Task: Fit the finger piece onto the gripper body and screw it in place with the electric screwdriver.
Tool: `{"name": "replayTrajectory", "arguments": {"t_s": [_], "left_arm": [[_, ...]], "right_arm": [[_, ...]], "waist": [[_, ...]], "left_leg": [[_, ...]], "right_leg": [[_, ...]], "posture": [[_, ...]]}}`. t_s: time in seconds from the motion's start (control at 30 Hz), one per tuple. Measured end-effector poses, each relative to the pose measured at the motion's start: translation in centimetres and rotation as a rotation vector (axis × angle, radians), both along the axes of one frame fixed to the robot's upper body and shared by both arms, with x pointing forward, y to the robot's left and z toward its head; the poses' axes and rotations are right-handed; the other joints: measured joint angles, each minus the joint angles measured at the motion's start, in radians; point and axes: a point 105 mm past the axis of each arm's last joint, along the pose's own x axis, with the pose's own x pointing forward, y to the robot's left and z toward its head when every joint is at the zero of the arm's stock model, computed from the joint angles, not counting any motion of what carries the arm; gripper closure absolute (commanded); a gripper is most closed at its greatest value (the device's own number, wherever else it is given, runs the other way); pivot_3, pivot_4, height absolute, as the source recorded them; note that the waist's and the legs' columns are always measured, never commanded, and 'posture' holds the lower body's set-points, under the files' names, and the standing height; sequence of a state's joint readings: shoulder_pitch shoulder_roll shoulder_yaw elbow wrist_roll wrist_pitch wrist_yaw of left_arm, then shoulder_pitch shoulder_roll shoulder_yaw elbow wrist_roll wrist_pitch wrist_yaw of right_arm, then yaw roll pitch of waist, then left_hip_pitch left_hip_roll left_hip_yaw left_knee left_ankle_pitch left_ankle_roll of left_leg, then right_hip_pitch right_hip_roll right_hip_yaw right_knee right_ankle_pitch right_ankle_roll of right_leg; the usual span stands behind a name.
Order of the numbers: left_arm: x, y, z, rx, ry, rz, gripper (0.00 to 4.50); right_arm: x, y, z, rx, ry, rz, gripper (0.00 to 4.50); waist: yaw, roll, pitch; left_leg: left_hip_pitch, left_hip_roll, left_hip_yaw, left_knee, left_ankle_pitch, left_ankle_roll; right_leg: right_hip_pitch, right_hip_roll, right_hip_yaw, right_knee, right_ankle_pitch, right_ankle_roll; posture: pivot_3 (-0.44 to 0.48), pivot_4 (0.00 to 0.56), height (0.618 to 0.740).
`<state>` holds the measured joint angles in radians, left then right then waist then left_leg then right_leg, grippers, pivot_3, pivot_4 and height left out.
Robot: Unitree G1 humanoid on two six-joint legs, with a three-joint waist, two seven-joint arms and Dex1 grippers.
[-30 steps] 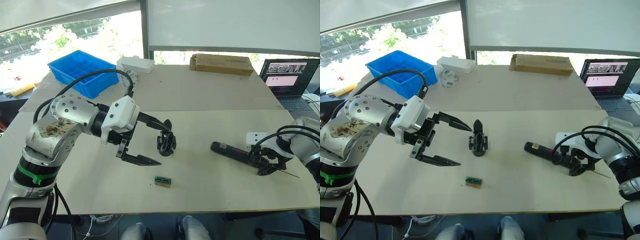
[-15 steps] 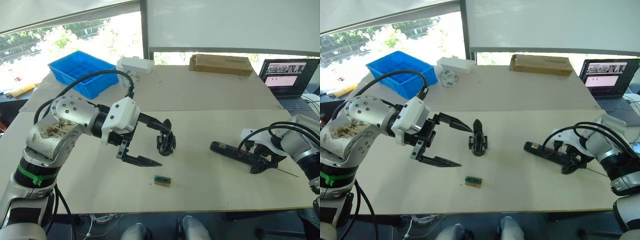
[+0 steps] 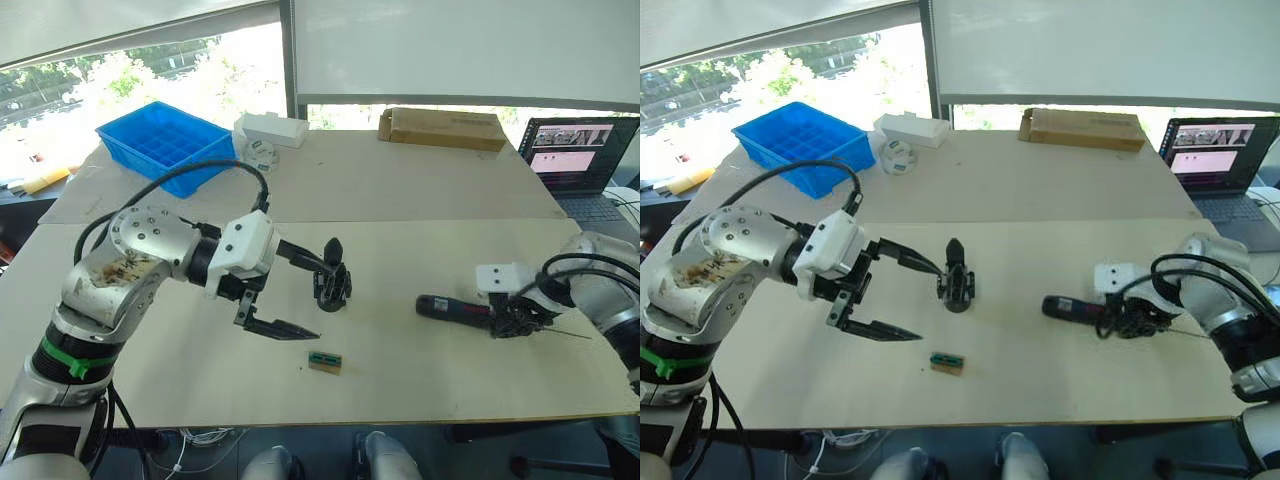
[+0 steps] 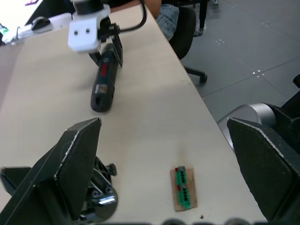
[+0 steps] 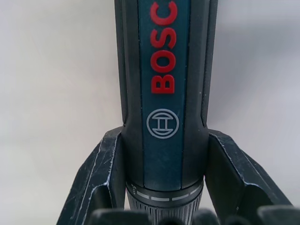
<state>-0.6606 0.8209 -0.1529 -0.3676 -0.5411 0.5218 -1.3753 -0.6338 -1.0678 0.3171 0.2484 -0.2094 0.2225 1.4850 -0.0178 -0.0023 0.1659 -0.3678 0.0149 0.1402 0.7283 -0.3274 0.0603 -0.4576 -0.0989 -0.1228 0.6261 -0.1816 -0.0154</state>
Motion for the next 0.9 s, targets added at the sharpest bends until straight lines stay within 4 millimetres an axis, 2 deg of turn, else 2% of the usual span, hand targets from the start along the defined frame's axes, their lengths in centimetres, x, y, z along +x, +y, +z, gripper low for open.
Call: {"name": "replayTrajectory", "arguments": {"t_s": [0.13, 0.2, 0.27, 0.37, 0.47, 0.53, 0.6, 0.7, 0.9], "left_arm": [[-0.5, 0.6, -2.7, 0.03, 0.074, 0.021, 0.0], [-0.8, 0.9, -3.8, 0.037, 0.124, 0.023, 0.0], [-0.9, 1.1, -4.1, 0.032, 0.138, 0.017, 0.0], [-1.0, 1.4, -4.4, 0.017, 0.141, 0.015, 0.0], [-1.2, 1.6, -5.3, 0.001, 0.158, 0.015, 0.0], [-1.4, 1.7, -6.3, -0.019, 0.174, 0.022, 0.0], [-1.3, 1.7, -7.4, -0.035, 0.173, 0.031, 0.0], [-1.0, 1.9, -7.9, -0.048, 0.14, 0.035, 0.0], [-0.9, 2.3, -10.5, -0.049, 0.118, 0.032, 0.0]], "right_arm": [[-1.8, 4.3, 2.7, 0.316, -0.091, 0.082, 2.58], [-3.3, 7.1, 5.0, 0.533, -0.141, 0.118, 2.58], [-4.7, 9.3, 7.8, 0.763, -0.205, 0.136, 2.58], [-6.4, 10.5, 9.9, 0.951, -0.25, 0.107, 2.58], [-7.7, 10.9, 9.1, 1.076, -0.242, 0.014, 2.58], [-8.9, 12.0, 8.1, 1.174, -0.212, -0.014, 2.58], [-9.8, 13.4, 8.3, 1.27, -0.223, -0.018, 2.58], [-10.2, 14.1, 8.9, 1.311, -0.287, -0.025, 2.58], [-9.9, 15.1, 7.9, 1.319, -0.37, -0.037, 2.58]], "waist": [[0.002, 0.0, 0.0], [0.007, 0.0, 0.0], [0.013, 0.0, 0.0], [0.024, -0.001, -0.001], [0.032, -0.002, -0.001], [0.031, -0.002, -0.001], [0.026, -0.002, -0.001], [0.023, -0.003, -0.002], [0.02, -0.003, -0.002]], "left_leg": [[0.0, 0.0, 0.0, 0.0, 0.0, 0.0], [-0.001, 0.0, -0.002, 0.001, 0.0, 0.0], [-0.001, 0.0, -0.002, 0.001, 0.0, 0.0], [0.0, -0.001, -0.004, 0.001, -0.001, 0.001], [-0.001, -0.001, -0.004, 0.0, -0.001, 0.002], [-0.001, -0.001, -0.003, 0.0, -0.001, 0.002], [0.0, -0.002, -0.001, 0.0, -0.001, 0.002], [0.002, -0.001, -0.001, 0.0, -0.001, 0.001], [0.003, -0.001, 0.001, -0.001, -0.001, 0.001]], "right_leg": [[-0.001, 0.0, 0.0, 0.002, 0.0, -0.002], [-0.001, 0.0, 0.0, 0.002, 0.0, -0.002], [0.0, -0.002, 0.0, 0.002, 0.0, -0.002], [0.002, -0.003, 0.0, 0.001, 0.0, -0.002], [0.001, -0.003, 0.0, -0.001, 0.0, -0.002], [0.001, -0.002, -0.001, 0.0, 0.0, -0.002], [0.001, -0.001, -0.001, 0.001, 0.0, -0.002], [0.002, -0.001, 0.0, 0.001, 0.0, -0.002], [0.001, 0.0, 0.002, 0.001, 0.0, -0.003]], "posture": [[0.0, 0.15, 0.738], [0.0, 0.15, 0.738], [0.0, 0.15, 0.738], [0.0, 0.15, 0.738], [0.0, 0.15, 0.738], [0.0, 0.15, 0.738], [0.0, 0.15, 0.738], [0.0, 0.15, 0.738], [0.0, 0.15, 0.738]]}}
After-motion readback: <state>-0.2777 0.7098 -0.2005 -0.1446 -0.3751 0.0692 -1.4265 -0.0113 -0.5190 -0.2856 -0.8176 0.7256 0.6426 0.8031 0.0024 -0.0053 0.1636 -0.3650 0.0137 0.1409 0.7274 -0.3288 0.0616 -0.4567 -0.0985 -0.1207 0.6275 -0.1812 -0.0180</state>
